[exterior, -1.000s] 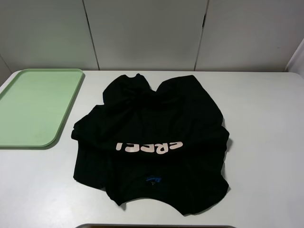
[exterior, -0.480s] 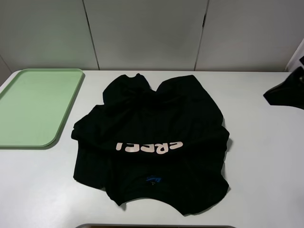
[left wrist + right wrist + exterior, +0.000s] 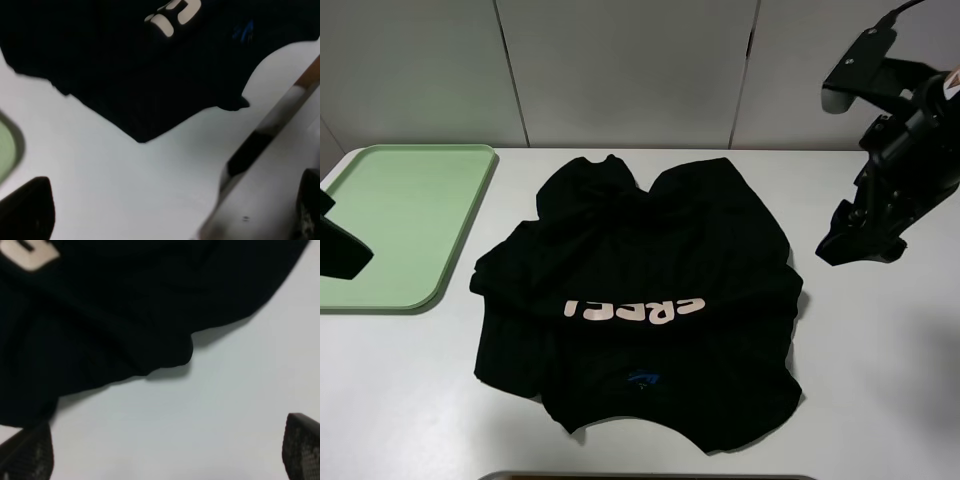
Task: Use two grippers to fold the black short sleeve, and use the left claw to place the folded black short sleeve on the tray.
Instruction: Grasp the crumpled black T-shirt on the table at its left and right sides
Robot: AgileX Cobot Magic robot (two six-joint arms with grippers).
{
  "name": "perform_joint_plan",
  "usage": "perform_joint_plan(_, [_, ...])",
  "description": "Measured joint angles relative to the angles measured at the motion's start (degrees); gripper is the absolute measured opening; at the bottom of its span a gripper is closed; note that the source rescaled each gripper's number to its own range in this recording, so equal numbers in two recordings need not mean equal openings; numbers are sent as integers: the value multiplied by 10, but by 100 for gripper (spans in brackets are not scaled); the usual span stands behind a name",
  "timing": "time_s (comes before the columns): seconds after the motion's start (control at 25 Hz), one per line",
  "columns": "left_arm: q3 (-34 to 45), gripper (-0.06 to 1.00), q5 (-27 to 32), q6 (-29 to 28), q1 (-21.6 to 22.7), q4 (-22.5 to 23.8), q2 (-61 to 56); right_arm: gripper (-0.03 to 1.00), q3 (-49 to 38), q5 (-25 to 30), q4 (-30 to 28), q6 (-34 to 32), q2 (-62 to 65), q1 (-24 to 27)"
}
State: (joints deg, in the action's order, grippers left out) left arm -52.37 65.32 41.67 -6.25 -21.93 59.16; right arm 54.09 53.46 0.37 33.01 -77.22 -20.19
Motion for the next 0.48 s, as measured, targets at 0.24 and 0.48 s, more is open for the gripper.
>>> perform_joint_plan(0.24, [0,96,-40,95,-4,-2,41,100,0,-62,-4,85,-64,0])
perform_joint_plan(0.48, [0,96,-40,108,-4,-1,102,100,0,-112,-4,173,-126,0])
